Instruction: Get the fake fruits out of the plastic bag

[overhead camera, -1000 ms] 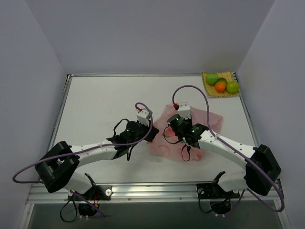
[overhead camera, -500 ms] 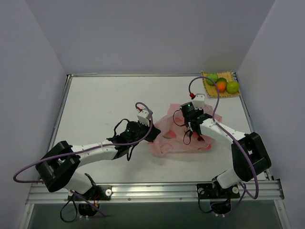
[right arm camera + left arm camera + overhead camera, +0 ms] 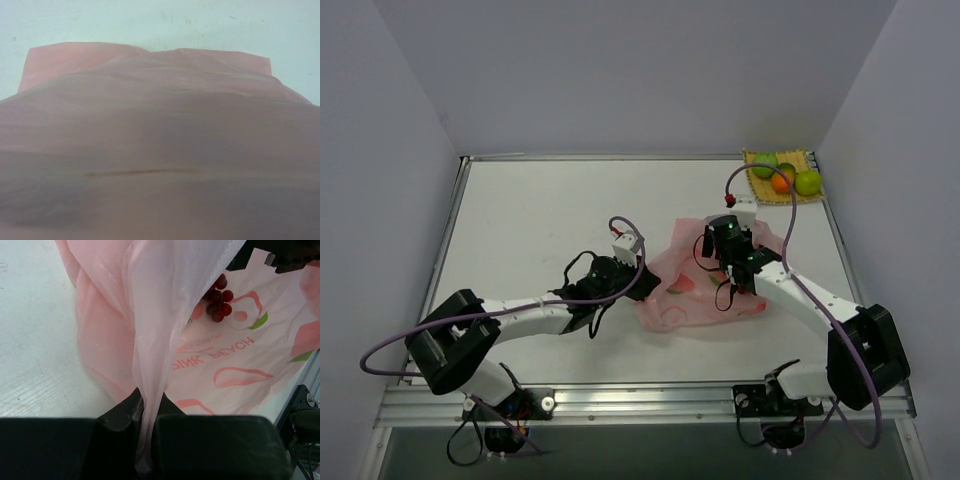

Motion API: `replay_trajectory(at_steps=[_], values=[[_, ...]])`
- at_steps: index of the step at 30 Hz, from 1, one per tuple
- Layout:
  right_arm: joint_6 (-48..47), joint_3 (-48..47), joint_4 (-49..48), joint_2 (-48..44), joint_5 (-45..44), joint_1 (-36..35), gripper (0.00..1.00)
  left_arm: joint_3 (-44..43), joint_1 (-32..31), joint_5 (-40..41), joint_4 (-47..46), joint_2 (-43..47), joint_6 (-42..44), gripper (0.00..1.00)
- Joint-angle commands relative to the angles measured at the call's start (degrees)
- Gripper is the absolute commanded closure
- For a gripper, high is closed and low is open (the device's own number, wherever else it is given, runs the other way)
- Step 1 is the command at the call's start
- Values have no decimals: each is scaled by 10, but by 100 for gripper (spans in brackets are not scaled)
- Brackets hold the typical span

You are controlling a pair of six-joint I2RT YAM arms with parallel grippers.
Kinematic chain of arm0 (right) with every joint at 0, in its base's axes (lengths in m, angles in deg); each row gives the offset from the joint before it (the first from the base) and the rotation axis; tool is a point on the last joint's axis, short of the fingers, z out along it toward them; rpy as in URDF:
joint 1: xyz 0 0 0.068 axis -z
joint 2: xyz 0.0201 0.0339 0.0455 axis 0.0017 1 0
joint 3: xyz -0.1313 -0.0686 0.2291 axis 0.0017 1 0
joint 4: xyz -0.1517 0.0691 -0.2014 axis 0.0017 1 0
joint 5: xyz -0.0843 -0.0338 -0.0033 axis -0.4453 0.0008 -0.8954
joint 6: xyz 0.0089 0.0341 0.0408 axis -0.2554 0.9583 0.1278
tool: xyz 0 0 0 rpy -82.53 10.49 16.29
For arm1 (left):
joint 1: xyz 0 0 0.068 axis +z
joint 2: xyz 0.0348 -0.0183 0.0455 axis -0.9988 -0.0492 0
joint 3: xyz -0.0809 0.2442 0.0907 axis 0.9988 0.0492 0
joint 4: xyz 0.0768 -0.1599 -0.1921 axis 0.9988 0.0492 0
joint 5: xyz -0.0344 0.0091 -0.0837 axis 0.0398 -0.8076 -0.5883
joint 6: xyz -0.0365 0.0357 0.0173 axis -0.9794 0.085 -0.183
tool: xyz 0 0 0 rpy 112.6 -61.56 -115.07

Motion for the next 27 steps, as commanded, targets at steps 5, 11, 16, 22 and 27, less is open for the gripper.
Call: replay_trajectory(at_steps=[5, 11, 16, 22, 27], values=[[-2, -19, 18, 41, 59, 49, 17, -35, -11, 3, -36, -9, -7, 98], [-2, -42, 18, 100, 72, 103, 16, -36, -12, 4, -32, -9, -4, 98], [-4, -48, 18, 130, 159, 153, 11, -39, -12, 4, -27, -10, -1, 98], [-2, -43, 4, 164, 231, 145, 14, -41, -11, 9, -23, -13, 3, 98], [14, -22, -26, 157, 249, 138, 35, -42, -11, 9, -23, -20, 4, 98]])
